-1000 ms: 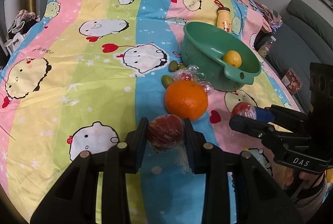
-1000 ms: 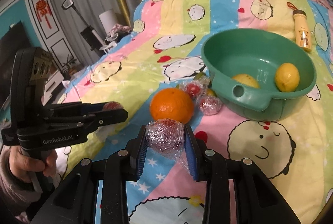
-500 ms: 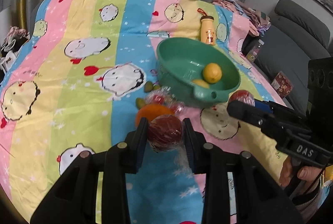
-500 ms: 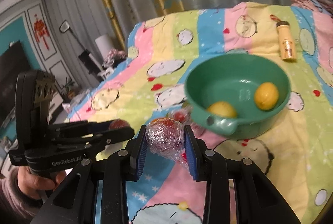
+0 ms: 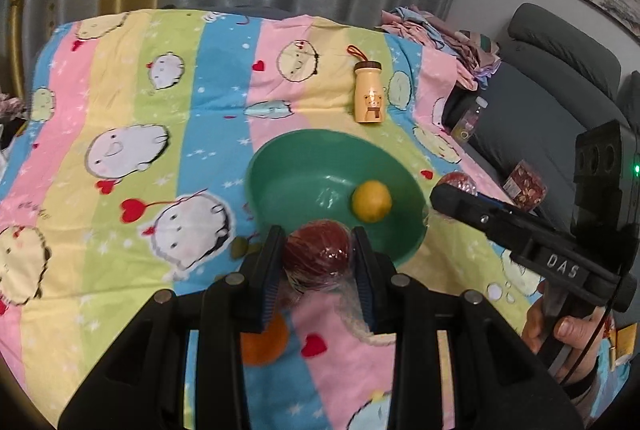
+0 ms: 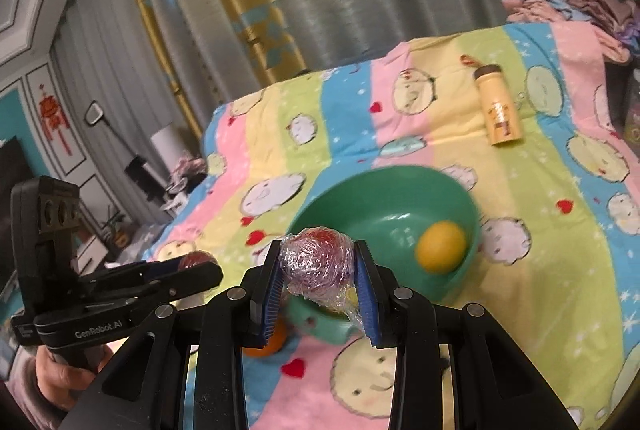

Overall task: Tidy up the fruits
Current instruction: 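Carry the wrapped red fruit with the right gripper into the basin and release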

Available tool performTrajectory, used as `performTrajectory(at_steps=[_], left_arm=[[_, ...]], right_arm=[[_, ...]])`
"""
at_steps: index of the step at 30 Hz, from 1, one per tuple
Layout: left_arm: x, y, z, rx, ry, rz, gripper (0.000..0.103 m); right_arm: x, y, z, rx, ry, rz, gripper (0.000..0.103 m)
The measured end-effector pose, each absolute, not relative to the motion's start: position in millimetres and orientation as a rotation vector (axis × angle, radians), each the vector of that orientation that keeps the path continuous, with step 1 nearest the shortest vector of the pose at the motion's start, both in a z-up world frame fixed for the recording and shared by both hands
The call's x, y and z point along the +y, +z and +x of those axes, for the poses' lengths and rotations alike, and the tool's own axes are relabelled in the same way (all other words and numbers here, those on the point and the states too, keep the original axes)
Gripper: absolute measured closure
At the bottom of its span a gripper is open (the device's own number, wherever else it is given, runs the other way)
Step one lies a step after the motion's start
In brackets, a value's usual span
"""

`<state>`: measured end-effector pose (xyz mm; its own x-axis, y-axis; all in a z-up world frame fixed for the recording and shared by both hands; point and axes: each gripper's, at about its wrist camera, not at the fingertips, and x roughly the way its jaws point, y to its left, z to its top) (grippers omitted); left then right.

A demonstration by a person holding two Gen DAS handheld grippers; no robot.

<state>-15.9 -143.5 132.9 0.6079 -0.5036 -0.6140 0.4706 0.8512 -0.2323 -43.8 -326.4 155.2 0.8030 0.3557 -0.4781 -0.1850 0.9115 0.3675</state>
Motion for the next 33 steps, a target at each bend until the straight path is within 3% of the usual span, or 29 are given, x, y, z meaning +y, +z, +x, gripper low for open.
performTrajectory(at_steps=[10, 29, 31, 33], left_arm=[[-188.9, 110.2, 52.1, 0.882, -0.581, -0.016, 0.07], [-199.0, 75.8, 77.8, 0.97, -0.504, 0.047, 0.069], [-198.2, 77.2, 77.6, 0.964, -0.502, 0.04, 0.064], [-196.6, 79.4, 77.2, 0.956, -0.503, 0.027, 0.052]], right_arm=[[-318.1, 122.5, -0.5, 0.714, 0.214, 0.221, 0.067], [-294.7, 96.8, 12.0, 0.825, 0.204, 0.105, 0.067], [-296.1, 96.8, 12.3, 0.823, 0.189, 0.11, 0.066], [-298.2, 97.5, 12.5, 0.819, 0.187, 0.125, 0.064]])
